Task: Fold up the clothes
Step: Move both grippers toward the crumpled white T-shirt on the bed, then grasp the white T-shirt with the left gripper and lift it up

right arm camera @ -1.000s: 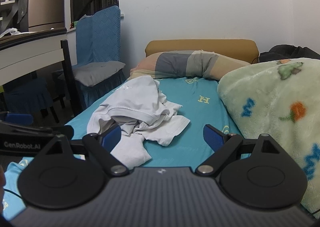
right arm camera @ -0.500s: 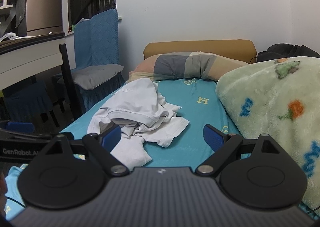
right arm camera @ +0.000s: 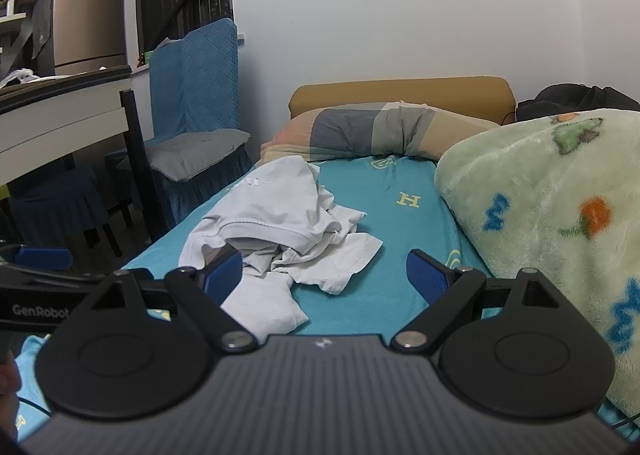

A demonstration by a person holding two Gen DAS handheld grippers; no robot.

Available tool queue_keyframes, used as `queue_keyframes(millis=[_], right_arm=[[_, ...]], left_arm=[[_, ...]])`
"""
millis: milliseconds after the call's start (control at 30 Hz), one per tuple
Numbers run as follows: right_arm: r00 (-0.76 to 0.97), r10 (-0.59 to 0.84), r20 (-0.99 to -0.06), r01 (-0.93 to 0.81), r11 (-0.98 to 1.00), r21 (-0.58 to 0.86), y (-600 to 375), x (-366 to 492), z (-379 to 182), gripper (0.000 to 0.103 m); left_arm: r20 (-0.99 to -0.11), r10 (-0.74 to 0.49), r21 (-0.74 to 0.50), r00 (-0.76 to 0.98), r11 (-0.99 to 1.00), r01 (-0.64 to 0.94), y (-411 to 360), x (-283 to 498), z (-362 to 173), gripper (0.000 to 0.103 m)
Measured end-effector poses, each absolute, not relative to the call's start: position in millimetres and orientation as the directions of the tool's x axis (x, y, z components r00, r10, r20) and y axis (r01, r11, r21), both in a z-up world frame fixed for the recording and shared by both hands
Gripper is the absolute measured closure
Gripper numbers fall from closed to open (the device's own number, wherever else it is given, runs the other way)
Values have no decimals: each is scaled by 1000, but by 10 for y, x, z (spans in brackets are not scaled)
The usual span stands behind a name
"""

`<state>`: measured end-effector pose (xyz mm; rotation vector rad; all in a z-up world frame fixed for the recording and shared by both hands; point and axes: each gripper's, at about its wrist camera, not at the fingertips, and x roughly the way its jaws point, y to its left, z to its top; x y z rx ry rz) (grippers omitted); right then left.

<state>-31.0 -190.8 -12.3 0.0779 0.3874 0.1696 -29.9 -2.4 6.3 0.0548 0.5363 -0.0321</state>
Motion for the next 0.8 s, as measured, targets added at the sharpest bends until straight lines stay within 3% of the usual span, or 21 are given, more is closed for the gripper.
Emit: queue_keyframes(millis=[133,433,567,633,700,733,800], right_arm=[[906,176,-384,-141,983,118,-1912,-298,-118,13],[899,166,-405,-117,983,144,-1984,-250,-178,13],[897,174,-407,-131,983,130,-1984,-259,-253,13],[895,183,-407,-146,982,122,-1973,-256,-295,13],[897,182,-404,-150,983,110,-1964,-231,-333,13],[898,178,-403,-148,983,104,-1957,-218,-348,13],[897,181,-403,-149,983,109,-1960,-191,-380,13]], left_arm=[[-533,-2,82,846,995,54,-24,-200,-9,0],[-655,37,30,755,999,-23,226,383,-338,0],[-647,18,-23,762,999,-43,261,677,-465,9],[-637,-12,-38,771,999,-16,231,805,-527,16],[-629,-54,-57,776,998,23,185,897,-589,32],[-627,-74,-69,775,997,39,165,930,-613,36],[-625,-81,-63,776,997,54,136,977,-652,59]])
